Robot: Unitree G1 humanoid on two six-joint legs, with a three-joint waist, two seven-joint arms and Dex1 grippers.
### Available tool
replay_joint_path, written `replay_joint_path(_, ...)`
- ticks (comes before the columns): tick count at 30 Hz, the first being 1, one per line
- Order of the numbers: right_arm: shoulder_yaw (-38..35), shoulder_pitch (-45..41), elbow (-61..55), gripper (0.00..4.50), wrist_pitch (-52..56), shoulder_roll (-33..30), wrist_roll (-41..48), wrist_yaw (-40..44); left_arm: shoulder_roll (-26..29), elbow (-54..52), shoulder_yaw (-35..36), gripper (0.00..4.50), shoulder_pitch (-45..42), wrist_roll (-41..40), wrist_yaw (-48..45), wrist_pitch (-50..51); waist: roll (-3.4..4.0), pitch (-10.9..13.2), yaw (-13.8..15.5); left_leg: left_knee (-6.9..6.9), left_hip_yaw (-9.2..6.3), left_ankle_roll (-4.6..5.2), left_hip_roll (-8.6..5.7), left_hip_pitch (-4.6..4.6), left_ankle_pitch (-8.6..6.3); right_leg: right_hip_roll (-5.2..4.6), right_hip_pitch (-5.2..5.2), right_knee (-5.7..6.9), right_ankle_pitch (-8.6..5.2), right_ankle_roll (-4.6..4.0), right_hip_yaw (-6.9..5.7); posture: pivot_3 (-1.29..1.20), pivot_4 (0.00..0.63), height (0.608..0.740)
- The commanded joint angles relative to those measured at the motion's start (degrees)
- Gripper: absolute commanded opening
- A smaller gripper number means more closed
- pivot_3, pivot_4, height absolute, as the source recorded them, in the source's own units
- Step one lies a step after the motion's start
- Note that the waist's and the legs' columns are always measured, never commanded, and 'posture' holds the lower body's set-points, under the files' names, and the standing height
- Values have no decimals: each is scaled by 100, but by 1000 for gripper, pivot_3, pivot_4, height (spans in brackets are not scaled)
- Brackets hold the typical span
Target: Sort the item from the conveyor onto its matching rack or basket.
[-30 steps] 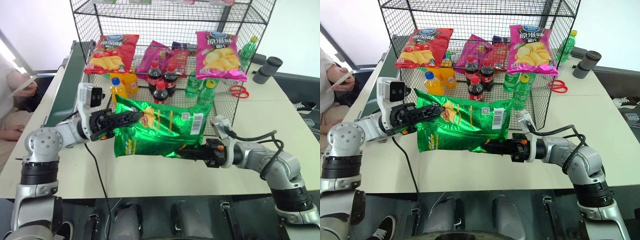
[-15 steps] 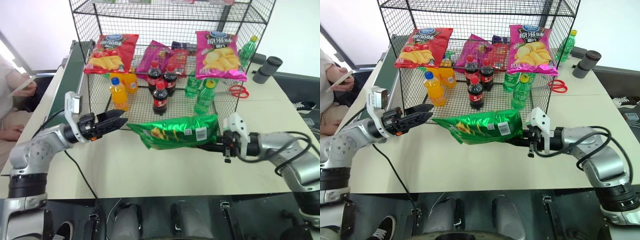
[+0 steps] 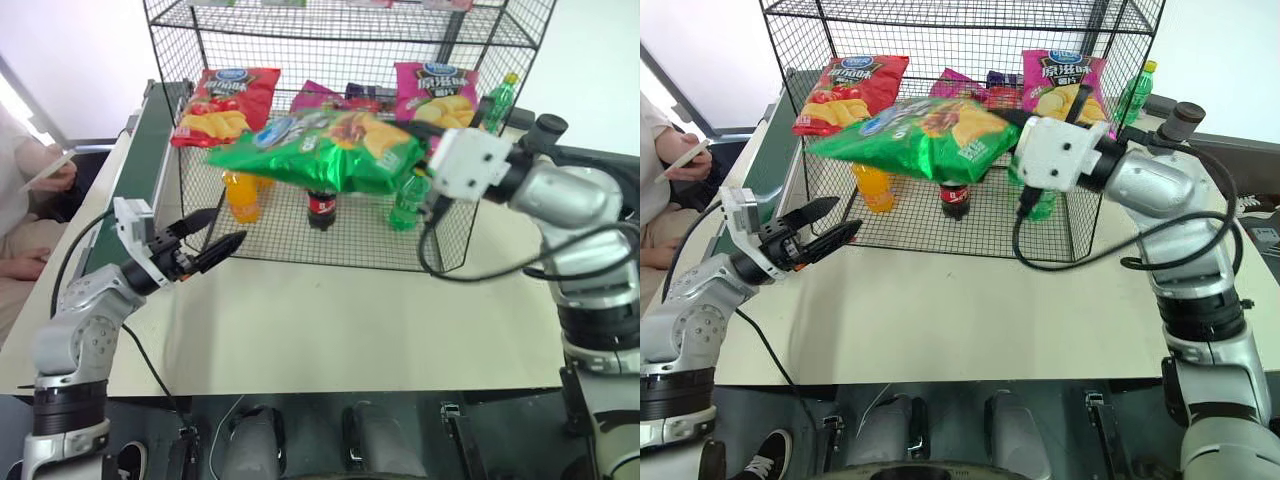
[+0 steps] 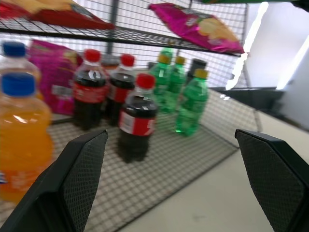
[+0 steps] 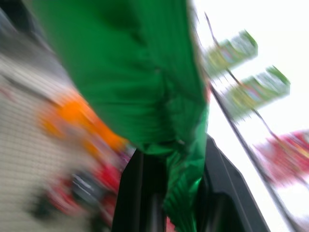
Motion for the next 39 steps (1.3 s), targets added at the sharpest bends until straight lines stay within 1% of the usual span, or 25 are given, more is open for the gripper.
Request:
replay_joint_path(1,223,-321,423,129,-192,246,-1085,-1020,-129,-283,-60,4500,49,554,342,-701,0,0,-11,-1,1,-1,0,0,1,0,-1,0,0,0,1,0,150,740)
replay_joint_path(3,188,-405,545,129,32,526,-1335,-1454,-240,-385,-93,4500,124,595,458,-769,2,1,-32,-4,5,-13,1,-1,7,1,-7,2,0,0,4,0,150,740)
replay_joint_path(5,196,-409,615,129,227,650,-1631,-1702,-285,-469,-142,4500,201,659,484,-843,3,1,-39,-10,8,-44,4,-1,25,5,-12,3,0,1,10,0,150,740)
replay_joint_path(8,126,-421,639,129,493,1076,-1615,-2048,-382,-581,-144,4500,240,545,657,-740,2,1,-28,-14,9,-46,4,-3,26,5,-14,2,0,1,9,0,150,740)
replay_joint_path(10,-2,-387,614,129,703,1384,-1410,-2203,-405,-639,-193,4500,258,553,717,-727,2,1,-30,-13,10,-45,4,-3,26,4,-14,3,1,1,10,0,150,740)
replay_joint_path(14,4,-482,717,129,1025,1433,-1698,-2390,-456,-642,-169,4500,194,449,829,-640,2,1,-10,-11,9,-45,3,-3,26,3,-13,6,1,1,9,0,150,740)
replay_joint_path(19,219,-698,1375,129,1348,1688,-1961,-2830,-546,-584,-301,4500,95,478,911,-650,2,1,-30,-11,9,-44,3,-2,25,3,-13,7,1,1,8,0,150,740)
replay_joint_path(21,49,-720,1537,129,1596,1946,-1781,-3025,-589,-623,-363,4500,121,595,933,-767,2,1,-46,-11,9,-44,3,-1,26,4,-13,8,1,1,9,0,150,740)
replay_joint_path(24,29,-785,1636,129,1688,2043,-1813,-3163,-639,-639,-362,4500,132,741,1100,-882,3,1,-62,-14,9,-45,3,-3,26,5,-15,8,1,1,9,0,150,740)
replay_joint_path(27,36,-808,1658,129,1802,2206,-1774,-3307,-712,-605,-424,4500,131,1096,1288,-1232,3,1,-78,-15,9,-45,3,-4,26,4,-16,7,1,1,9,0,150,740)
replay_joint_path(34,118,-1029,1935,129,1890,2639,-1688,-3568,-919,-657,-571,4500,144,1174,1438,-1295,3,1,-163,-15,8,-45,3,-4,26,4,-16,10,1,2,9,0,150,740)
replay_joint_path(39,177,-1302,2336,129,1796,2735,-1667,-3673,-945,-649,-566,4500,122,1159,1487,-1293,3,1,-172,-17,8,-45,4,-4,26,4,-17,11,1,2,9,0,150,740)
